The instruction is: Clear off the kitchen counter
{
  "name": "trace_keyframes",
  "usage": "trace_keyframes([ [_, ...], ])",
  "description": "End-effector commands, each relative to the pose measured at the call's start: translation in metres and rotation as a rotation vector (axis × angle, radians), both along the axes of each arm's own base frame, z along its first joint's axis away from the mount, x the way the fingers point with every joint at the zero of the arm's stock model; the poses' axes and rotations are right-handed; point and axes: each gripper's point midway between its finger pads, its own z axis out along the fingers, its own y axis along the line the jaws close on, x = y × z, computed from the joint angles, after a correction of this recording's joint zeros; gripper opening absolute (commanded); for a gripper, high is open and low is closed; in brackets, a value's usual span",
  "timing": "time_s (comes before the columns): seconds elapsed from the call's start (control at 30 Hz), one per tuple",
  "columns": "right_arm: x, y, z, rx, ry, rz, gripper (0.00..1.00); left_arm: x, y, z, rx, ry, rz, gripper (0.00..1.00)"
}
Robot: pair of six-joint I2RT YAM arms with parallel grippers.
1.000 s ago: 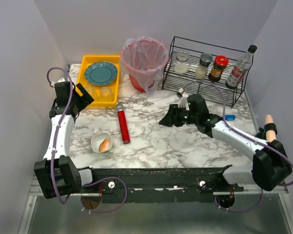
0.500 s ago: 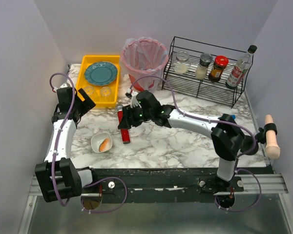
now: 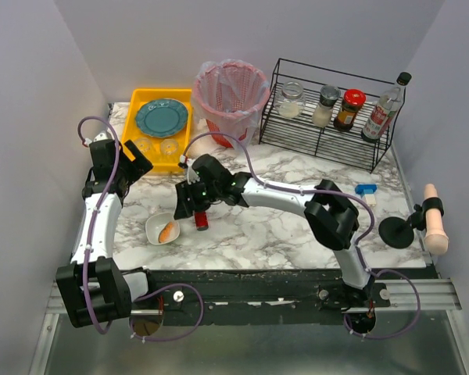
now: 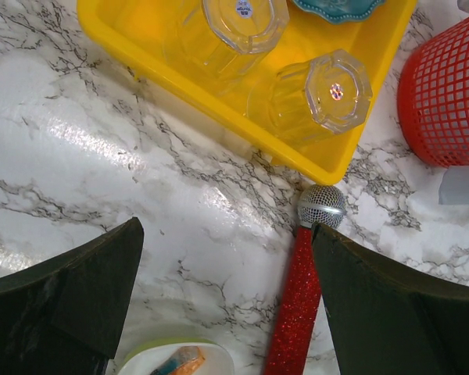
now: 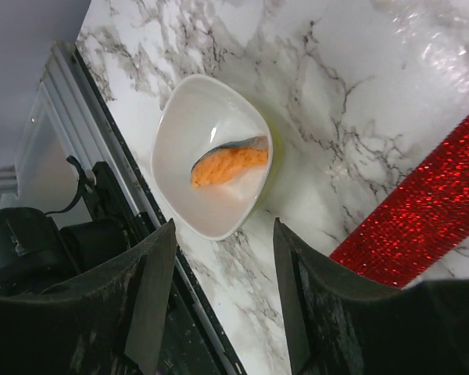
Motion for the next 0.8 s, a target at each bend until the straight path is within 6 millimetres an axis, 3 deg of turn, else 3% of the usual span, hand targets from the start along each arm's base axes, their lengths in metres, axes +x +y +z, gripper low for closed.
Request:
trace_keyframes([
  [0.0, -0.014, 0.011, -0.017, -0.048, 0.028, 0.041, 0.6, 0.0, -0.006, 0.006, -0.006, -0.03, -0.026, 0.99],
  [0.33, -0.002, 0.022, -0.044, -0.1, 0.052, -0.006, 0.55, 0.0, -0.006, 0.008, -0.007, -0.04, -0.028, 0.99],
  [0.77, 0.0, 0.029, -0.059, -0.117, 0.073, 0.002, 0.51, 0.001, -0.005, 0.01, -0.013, -0.046, -0.027, 0.99],
])
